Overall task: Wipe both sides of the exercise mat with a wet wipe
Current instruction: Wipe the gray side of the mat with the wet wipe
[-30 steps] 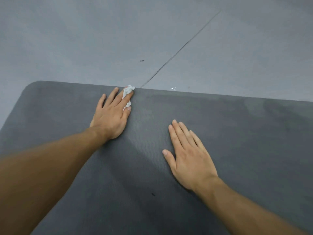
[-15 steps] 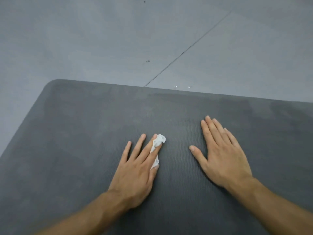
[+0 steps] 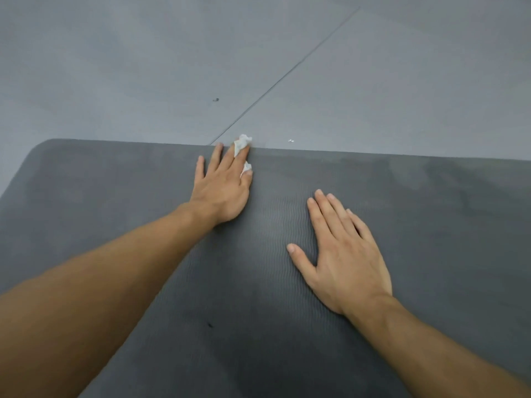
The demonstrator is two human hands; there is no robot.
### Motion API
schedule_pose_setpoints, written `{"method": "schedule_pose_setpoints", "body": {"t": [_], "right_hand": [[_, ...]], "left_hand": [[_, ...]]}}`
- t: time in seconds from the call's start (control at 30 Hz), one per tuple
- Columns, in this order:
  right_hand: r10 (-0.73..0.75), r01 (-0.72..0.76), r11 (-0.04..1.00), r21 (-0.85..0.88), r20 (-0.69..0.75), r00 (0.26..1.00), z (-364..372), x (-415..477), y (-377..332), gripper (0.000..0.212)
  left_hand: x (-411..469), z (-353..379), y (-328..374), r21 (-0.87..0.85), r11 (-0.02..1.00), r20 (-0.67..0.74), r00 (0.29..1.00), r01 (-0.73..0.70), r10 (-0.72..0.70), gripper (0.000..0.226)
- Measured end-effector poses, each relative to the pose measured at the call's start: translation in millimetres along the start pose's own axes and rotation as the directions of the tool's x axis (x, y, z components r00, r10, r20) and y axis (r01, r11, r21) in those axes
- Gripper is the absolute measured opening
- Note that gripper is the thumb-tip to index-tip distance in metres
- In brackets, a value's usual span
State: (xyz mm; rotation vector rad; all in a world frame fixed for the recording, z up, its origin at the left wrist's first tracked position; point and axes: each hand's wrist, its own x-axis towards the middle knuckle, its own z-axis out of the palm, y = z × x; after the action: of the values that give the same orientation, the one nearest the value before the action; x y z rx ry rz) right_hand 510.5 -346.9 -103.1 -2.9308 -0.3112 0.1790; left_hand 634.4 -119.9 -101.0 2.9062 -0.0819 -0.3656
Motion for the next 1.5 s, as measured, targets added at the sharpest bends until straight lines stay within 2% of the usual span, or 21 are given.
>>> {"method": "schedule_pose_setpoints", "body": {"t": [0.1, 0.2, 0.37, 0.5, 0.67, 0.83, 1.03, 1.23, 1.37, 1.5], "right_hand": [[-0.003, 0.003, 1.0, 0.006, 0.007, 1.0, -1, 0, 0, 0.084], [-0.002, 0.002, 1.0, 0.011, 0.009, 1.0, -2, 0, 0, 0.084], [0.003, -0.002, 1.0, 0.018, -0.007, 1.0, 0, 0, 0, 0.084], [0.011, -0.011, 1.0, 0.01, -0.019, 1.0, 1, 1, 0, 0.082], [0.008, -0.008, 1.0, 0.008, -0.021, 1.0, 2, 1, 0, 0.08], [0.014, -0.013, 1.0, 0.013, -0.02, 1.0, 1, 1, 0, 0.081], [0.015, -0.015, 1.0, 0.003, -0.017, 1.0, 0, 1, 0, 0.081], [0.009, -0.01, 1.0, -0.016, -0.019, 1.0, 0, 0, -1, 0.08], [0.004, -0.005, 1.0, -0.015, -0.016, 1.0, 1, 0, 0, 0.075], [-0.001, 0.001, 1.0, -0.02, 0.002, 1.0, 0, -1, 0, 0.072]], "left_hand": [[8, -2, 10, 0.017, 1.0, 0.0, 1.0, -0.017, 0.017, 0.06], [-10, 5, 5, 0.056, 0.988, -0.012, 0.989, -0.144, 0.145, 0.06], [-80, 21, 11, 0.15, 0.898, 0.054, 0.911, -0.413, 0.409, 0.063], [-117, 34, 13, 0.195, 0.834, 0.11, 0.857, -0.516, 0.504, 0.062], [-102, 28, 11, 0.182, 0.837, 0.112, 0.856, -0.517, 0.505, 0.062], [-39, 18, 28, 0.096, 0.914, 0.04, 0.919, -0.394, 0.391, 0.061], [22, 4, 52, 0.058, 0.966, 0.066, 0.966, -0.254, 0.25, 0.059], [-20, 19, 37, 0.107, 0.935, 0.015, 0.941, -0.337, 0.338, 0.062], [-63, 32, 33, 0.098, 0.938, -0.022, 0.942, -0.332, 0.336, 0.063], [-129, 44, 25, 0.114, 0.942, 0.005, 0.949, -0.314, 0.316, 0.063]]}}
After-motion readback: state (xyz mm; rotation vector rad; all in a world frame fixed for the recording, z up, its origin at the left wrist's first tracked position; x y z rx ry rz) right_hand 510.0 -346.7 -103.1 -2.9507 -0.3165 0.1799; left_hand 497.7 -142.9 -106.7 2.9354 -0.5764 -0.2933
